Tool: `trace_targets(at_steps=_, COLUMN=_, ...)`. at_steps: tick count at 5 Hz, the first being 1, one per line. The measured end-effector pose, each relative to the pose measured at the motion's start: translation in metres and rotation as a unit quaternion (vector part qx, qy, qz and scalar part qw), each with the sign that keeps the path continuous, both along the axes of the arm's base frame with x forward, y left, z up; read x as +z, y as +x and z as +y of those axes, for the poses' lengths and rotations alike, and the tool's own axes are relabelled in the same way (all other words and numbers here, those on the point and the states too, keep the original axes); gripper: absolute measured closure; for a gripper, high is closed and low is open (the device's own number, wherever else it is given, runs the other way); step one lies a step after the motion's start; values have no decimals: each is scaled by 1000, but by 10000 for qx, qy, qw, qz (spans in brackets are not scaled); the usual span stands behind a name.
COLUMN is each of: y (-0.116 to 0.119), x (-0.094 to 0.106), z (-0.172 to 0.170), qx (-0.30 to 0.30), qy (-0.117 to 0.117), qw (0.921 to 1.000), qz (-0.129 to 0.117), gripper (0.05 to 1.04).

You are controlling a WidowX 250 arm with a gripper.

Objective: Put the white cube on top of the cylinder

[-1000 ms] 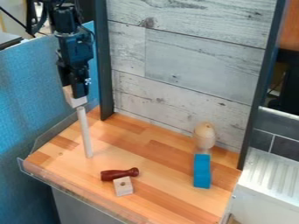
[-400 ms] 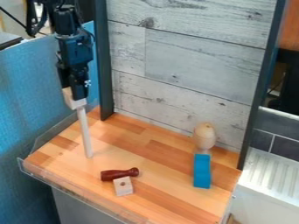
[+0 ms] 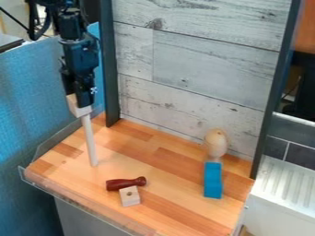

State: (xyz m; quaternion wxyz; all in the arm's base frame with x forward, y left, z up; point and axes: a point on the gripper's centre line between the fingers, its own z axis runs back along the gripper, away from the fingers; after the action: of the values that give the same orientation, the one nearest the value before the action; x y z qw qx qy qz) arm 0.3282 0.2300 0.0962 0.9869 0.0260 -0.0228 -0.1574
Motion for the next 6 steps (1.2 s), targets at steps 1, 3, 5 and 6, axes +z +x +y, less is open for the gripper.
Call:
trace_targets(at_steps=1, y=0, x=0, z=1, qx=13, qy=18, qw=10000, qz=-15, gripper=521)
trace_targets(at_steps=3, y=3, x=-2, z=-2, qx=6, qy=70, qw=10000, qz=-9, gripper=521)
trace_targets(at_steps=5, y=0, x=-6, z=-2, qx=71, qy=121, qw=9999, qz=60, gripper=521)
trace_targets(at_steps=6, y=2, x=-6, z=-5, qx=57, qy=160, qw=9998, qz=73, gripper=521)
